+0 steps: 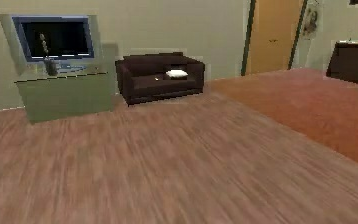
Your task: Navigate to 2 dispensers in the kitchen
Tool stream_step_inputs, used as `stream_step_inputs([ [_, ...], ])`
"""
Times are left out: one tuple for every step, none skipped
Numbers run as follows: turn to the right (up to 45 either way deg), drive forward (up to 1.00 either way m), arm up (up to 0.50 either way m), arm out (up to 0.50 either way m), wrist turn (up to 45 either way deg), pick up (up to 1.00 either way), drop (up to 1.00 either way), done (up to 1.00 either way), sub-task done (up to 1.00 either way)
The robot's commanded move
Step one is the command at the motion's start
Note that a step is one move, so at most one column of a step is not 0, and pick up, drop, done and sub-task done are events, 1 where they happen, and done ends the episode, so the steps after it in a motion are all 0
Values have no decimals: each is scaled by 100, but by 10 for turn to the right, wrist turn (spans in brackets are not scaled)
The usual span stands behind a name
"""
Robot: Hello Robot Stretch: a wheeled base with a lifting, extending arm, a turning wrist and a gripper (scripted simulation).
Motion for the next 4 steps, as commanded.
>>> stream_step_inputs([
  [0, 30, 0, 0, 0, 0, 0, 0, 0],
  [240, 0, 0, 0, 0, 0, 0, 0, 0],
  [0, 70, 0, 0, 0, 0, 0, 0, 0],
  [210, 0, 0, 0, 0, 0, 0, 0, 0],
])
